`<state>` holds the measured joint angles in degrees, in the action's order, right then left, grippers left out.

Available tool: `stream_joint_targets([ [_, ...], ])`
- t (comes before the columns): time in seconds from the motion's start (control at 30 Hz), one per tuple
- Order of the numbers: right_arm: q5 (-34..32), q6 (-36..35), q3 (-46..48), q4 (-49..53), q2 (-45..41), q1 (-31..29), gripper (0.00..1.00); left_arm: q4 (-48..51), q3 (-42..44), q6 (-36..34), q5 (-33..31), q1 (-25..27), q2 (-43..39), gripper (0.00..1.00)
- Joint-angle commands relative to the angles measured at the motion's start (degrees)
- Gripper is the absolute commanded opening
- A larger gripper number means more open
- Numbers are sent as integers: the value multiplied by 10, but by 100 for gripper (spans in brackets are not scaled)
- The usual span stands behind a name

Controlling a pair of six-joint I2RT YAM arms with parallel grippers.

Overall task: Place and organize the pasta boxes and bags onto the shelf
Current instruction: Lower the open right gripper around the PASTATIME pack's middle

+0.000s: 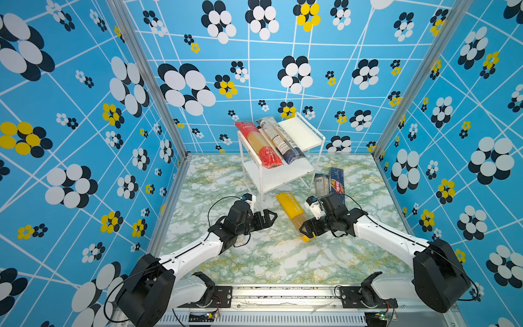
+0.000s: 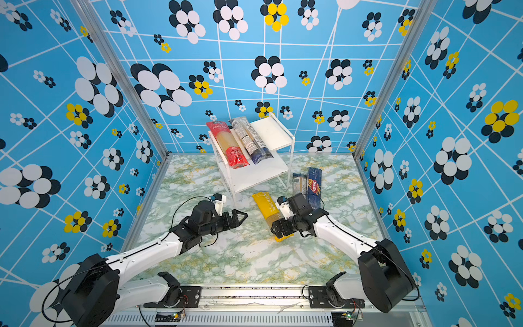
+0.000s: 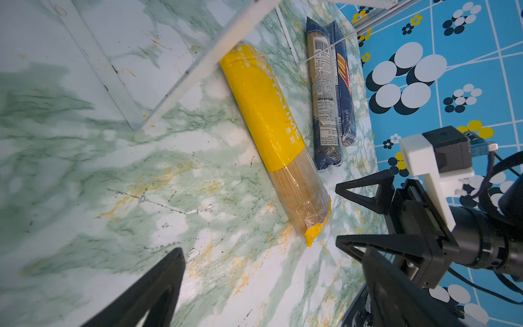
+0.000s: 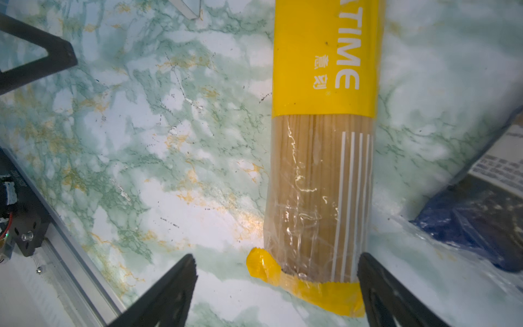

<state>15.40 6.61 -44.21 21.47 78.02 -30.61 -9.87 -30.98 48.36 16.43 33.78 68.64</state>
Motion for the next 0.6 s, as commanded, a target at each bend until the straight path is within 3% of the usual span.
stream_joint_targets([
  [0.0, 13, 22, -18, -13, 16, 3, 91, 8, -3, -8, -6, 2, -13, 99],
  [0.57, -47, 35, -45, -22, 69, 6, 91, 6, 11, -11, 5, -10, -19, 99],
])
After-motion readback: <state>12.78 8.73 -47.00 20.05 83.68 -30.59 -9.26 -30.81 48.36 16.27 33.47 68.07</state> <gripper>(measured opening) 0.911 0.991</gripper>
